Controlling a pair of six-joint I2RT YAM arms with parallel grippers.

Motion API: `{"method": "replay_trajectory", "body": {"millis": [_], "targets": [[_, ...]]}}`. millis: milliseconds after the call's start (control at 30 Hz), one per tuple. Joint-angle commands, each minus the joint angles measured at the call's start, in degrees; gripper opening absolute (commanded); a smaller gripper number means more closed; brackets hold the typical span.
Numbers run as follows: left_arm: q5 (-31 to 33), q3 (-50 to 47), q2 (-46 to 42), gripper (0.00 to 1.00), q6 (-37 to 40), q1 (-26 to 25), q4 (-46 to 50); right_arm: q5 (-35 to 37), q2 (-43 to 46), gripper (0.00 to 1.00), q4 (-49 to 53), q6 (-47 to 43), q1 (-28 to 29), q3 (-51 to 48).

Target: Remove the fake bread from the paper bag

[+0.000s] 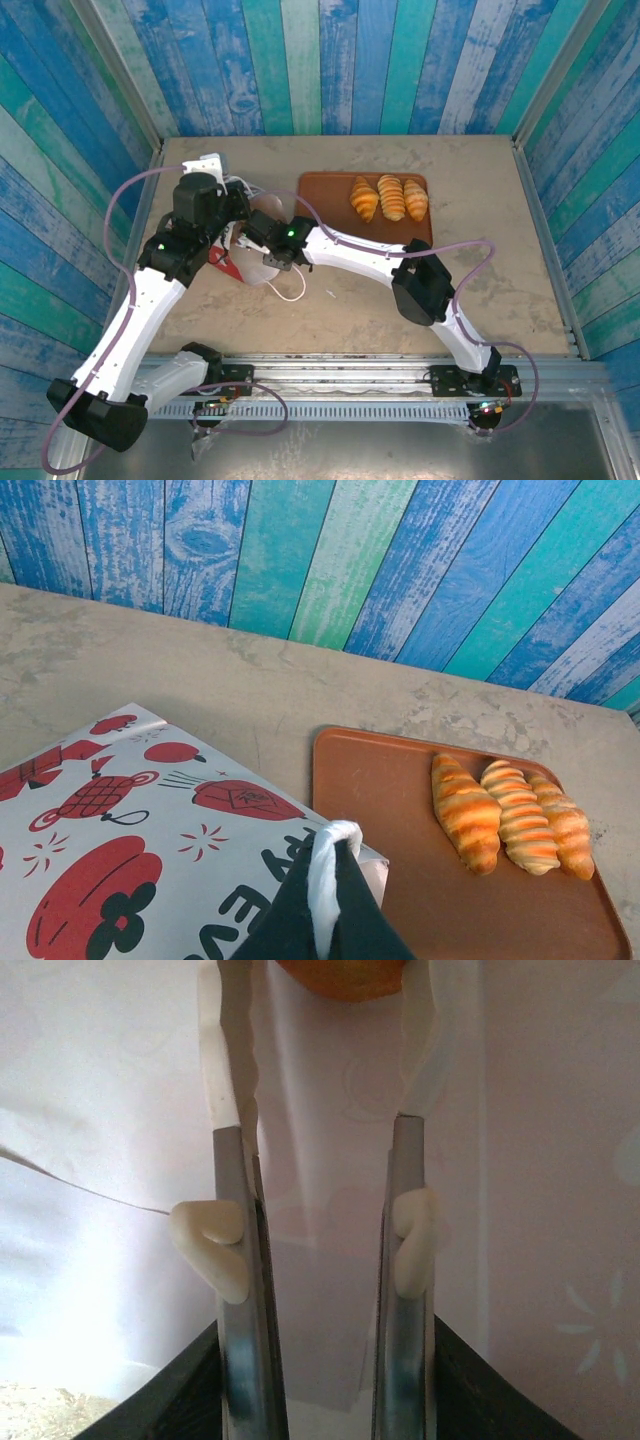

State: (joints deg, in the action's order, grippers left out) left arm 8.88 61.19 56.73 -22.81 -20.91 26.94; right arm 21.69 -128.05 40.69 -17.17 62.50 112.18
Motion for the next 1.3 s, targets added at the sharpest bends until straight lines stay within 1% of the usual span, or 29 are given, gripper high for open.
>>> {"method": "replay_trajectory", "body": {"millis": [0, 233, 300, 533, 633, 733, 900, 1033, 1133, 1267], "targets": [[0.07, -0.71, -0.30, 0.00, -0.66, -0.19, -2.88, -2.64, 5.48, 0.43, -0.42, 3.65, 0.17, -1.89], [-0.32, -1.70, 0.53, 0.00, -1.49, -0.16, -4.32, -11.10, 13.39, 0.42, -0.43, 9.09, -1.67, -9.52], [-0.70, -1.94, 0.83, 0.00, -1.86, -0.19, -4.67, -15.03, 15.85, 0.42, -0.56, 11.19, -3.05, -12.22], [-2.15, -2.43, 2.19, 0.00, -3.12, -0.19, -6.52, -32.57, 24.12, 0.42, -2.09, 17.99, -9.49, -21.48], [-2.95, -2.48, 3.01, 0.00, -4.00, -0.19, -7.23, -38.21, 27.31, 0.42, -2.30, 19.97, -11.84, -24.76], [-4.48, -2.83, 4.29, 0.00, -5.70, -0.17, -8.53, -44.98, 31.74, 0.42, -4.83, 22.85, -14.79, -29.29], [-6.77, -2.31, 7.35, 0.00, -7.93, -0.19, -9.70, -52.97, 39.19, 0.42, -7.66, 25.71, -19.82, -36.52], [-3.48, -1.17, 10.30, 0.00, -13.02, -0.14, -8.37, -57.42, 44.04, 0.42, -9.65, 27.38, -25.69, -43.94], [-2.18, 0.73, 12.57, 0.00, -14.26, -0.19, -6.02, -64.52, 46.98, 0.42, -10.67, 28.20, -31.41, -48.52], [-0.70, 1.13, 13.45, 0.00, -15.18, -0.19, -5.31, -68.10, 52.08, 0.42, -11.25, 29.11, -36.01, -53.30]]}}
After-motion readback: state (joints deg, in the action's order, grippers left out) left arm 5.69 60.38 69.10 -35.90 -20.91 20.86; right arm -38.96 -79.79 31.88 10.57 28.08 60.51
